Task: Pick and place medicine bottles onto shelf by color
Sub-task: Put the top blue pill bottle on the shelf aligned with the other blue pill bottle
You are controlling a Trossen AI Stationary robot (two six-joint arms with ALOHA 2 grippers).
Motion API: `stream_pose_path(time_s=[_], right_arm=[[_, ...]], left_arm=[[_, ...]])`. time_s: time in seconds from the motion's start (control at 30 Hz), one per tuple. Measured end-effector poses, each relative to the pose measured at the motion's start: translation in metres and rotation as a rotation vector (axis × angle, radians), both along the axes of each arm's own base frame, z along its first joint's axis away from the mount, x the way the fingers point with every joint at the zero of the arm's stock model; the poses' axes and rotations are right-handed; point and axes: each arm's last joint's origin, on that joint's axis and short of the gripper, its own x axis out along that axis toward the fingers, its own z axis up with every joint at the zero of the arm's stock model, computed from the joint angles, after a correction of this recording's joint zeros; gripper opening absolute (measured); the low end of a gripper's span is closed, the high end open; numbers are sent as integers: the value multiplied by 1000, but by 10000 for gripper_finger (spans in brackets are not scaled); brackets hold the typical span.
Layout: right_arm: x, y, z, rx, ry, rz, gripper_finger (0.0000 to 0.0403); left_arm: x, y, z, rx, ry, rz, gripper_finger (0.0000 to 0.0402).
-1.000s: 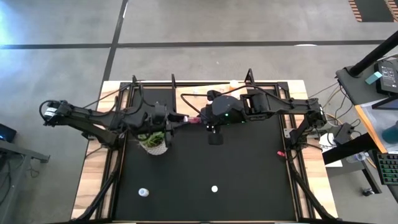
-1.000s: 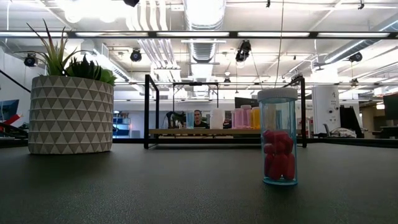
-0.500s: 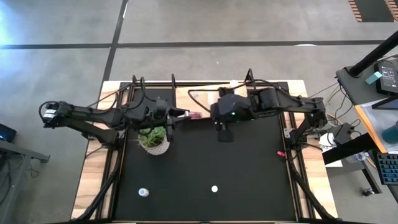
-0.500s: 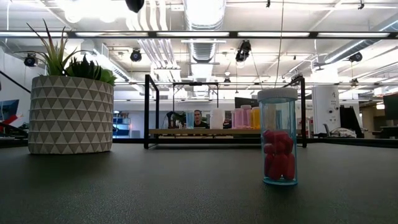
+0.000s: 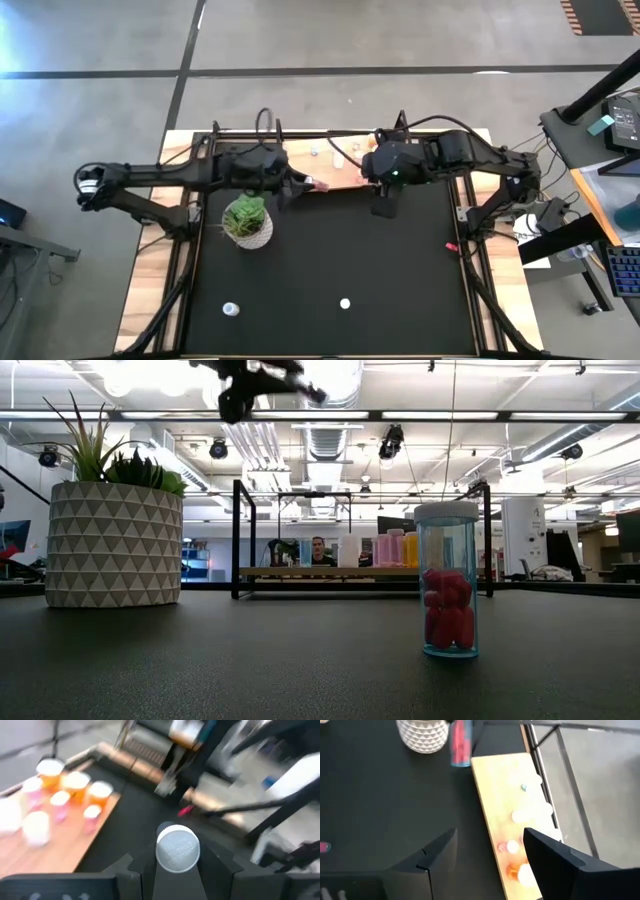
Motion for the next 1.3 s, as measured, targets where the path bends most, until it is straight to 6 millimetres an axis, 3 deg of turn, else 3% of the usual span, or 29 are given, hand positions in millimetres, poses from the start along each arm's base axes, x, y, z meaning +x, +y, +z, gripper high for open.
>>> stream_pose_path(time_s=[0.37,0.67,0.93,1.3], right_arm=[[-6,-18,-25,25,-85,-91,215],[-18,-23,-55,-17,-35,-269,214],[-26,-23,-70,-13,-68,-283,215],[-30,-23,-95,3,-193,-285,215]], left_arm=[[35,37,7,167,465,-33,104],[67,63,-16,227,647,-69,104],[85,85,-43,264,746,-66,104],[91,116,-73,274,859,-56,104]])
